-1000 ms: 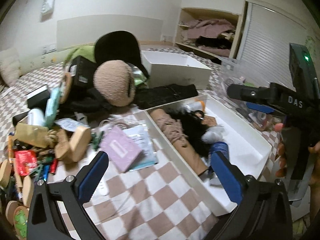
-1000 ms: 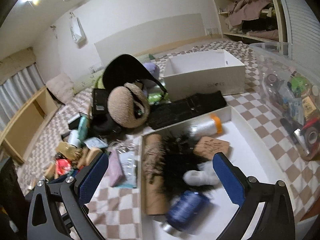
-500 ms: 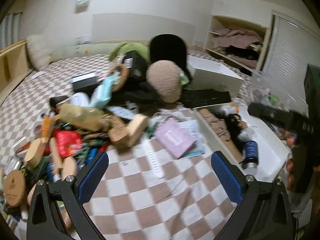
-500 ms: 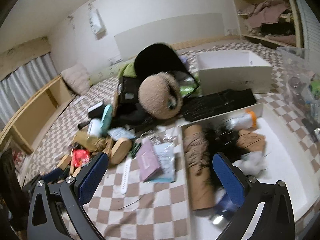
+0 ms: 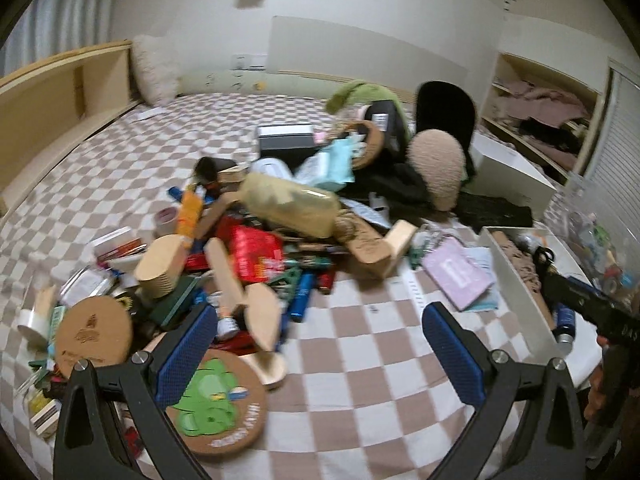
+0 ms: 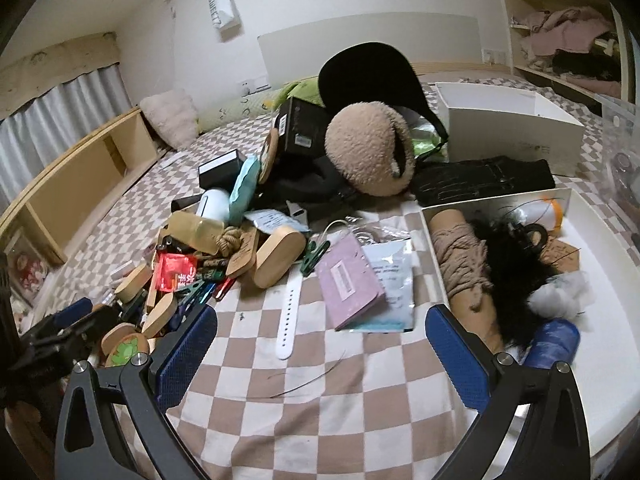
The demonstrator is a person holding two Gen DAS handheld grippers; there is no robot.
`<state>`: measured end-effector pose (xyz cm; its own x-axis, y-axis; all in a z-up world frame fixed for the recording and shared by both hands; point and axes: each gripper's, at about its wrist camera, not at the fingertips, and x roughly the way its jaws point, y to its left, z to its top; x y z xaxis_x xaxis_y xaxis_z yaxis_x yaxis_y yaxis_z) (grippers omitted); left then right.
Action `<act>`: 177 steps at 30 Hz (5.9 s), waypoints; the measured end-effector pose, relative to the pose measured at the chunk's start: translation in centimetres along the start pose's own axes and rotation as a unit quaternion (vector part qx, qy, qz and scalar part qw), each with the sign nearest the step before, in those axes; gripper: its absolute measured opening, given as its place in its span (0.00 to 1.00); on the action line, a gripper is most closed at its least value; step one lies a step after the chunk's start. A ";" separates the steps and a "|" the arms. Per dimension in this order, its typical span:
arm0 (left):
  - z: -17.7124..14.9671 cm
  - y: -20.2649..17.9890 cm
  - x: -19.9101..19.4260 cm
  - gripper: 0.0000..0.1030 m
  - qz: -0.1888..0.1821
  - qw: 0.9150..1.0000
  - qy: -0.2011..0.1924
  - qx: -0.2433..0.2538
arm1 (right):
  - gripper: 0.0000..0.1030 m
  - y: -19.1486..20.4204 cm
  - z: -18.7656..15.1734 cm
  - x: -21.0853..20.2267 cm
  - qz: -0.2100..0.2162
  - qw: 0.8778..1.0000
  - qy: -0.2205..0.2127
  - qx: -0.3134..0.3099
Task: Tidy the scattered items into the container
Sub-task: 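Withdraw both open tools from the tray back over the bed, then grasp the plain round cork coaster on the bed with the left tool, then lift the cork coaster with the left tool while the right tool grasps the green elephant coaster, then carry both held coasters from the bed toward the white tray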
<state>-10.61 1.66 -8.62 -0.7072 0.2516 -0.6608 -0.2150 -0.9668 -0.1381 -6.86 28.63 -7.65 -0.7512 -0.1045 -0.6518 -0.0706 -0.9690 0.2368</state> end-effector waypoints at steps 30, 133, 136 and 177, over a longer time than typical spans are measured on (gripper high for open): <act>-1.4 11.9 1.6 1.00 0.174 0.981 0.044 -0.069 | 1.00 11.2 -7.1 5.8 0.083 0.985 0.068 -0.134; -2.5 18.2 1.4 0.95 0.185 0.964 0.005 -0.189 | 1.00 24.9 -10.4 11.9 0.186 0.930 0.089 -0.304; -2.5 18.2 1.4 0.95 0.186 0.964 0.004 -0.190 | 1.00 24.9 -10.3 12.4 0.184 0.931 0.101 -0.298; -3.6 11.8 2.5 0.95 0.162 0.979 0.013 -0.121 | 0.98 15.3 -8.2 7.7 0.121 0.978 0.093 -0.142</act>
<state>-12.48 -9.34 -14.52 -0.6941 -0.0678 -0.7167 0.1851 -0.9789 -0.0867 -8.32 11.17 -15.00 -0.5889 -0.3524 -0.7273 0.2996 -0.9310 0.2084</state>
